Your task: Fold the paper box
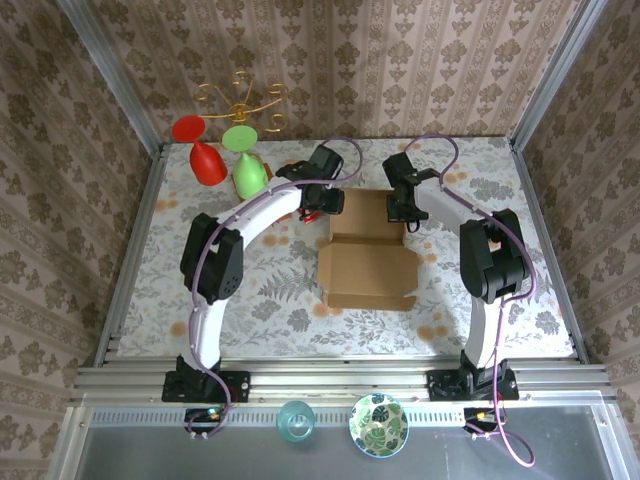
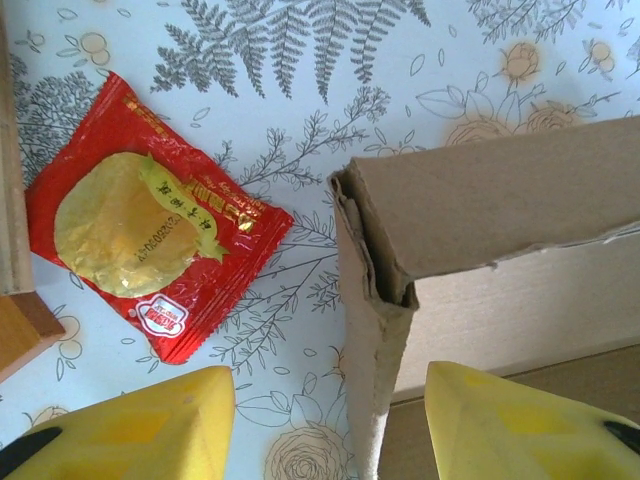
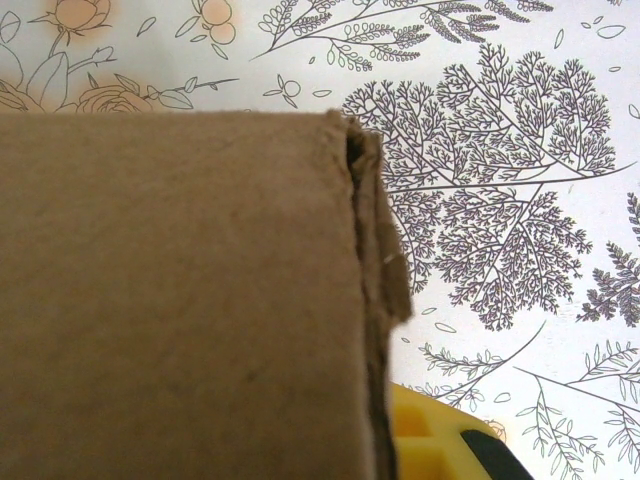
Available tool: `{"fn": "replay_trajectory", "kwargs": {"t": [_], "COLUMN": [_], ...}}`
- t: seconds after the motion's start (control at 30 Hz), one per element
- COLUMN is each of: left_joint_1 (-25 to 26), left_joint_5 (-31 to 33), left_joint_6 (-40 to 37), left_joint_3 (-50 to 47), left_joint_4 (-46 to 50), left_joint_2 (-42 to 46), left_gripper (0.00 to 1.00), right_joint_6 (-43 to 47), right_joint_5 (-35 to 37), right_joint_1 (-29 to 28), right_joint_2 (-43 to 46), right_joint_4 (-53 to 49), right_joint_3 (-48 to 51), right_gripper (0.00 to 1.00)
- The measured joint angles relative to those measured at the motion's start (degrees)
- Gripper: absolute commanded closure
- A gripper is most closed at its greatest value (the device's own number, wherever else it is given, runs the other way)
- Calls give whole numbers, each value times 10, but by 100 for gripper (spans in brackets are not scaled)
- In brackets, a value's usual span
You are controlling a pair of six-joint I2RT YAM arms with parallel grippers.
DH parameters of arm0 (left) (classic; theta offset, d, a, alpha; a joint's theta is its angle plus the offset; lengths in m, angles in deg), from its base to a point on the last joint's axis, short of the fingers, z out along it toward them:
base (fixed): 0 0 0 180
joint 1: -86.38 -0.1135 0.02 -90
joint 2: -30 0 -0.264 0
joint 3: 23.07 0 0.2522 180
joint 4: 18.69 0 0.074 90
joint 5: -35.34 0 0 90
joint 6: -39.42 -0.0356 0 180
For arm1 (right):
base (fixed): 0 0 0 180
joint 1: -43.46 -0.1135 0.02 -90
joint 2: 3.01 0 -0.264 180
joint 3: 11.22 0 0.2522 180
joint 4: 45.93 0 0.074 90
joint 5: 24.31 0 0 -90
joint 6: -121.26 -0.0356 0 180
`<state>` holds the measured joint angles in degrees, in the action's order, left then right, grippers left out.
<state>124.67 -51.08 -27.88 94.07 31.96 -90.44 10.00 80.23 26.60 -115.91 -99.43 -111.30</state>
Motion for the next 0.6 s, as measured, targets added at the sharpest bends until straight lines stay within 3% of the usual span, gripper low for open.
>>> {"fn": "replay_trajectory", "kwargs": {"t": [0.13,0.3,0.43,0.57,0.6], "left_joint_1": [7,18,26,28,29], "left_joint_5": [1,21,47,76,83], "left_joint_6": [-10,-27,-48,-57,-57], "left_joint_3": [24,28,36,66,73], "left_joint_4": [4,10,12,17,17], "left_joint_2": [-26,-49,-65,-90,-94], "left_gripper": [49,69,80,100,100], "right_joint_6": [0,0,0,-3,-5], "right_joint_5": [0,-2,-4,-4,-5], "right_joint_1": [0,2,2,2,3], "right_joint_2": [-2,-5,-6,-7,-7], "right_joint_4": [-3,-9,-9,-12,-14], "right_joint_3": [-3,-9,-9,-10,-10], "right_gripper": [100,100,100,100,100]}}
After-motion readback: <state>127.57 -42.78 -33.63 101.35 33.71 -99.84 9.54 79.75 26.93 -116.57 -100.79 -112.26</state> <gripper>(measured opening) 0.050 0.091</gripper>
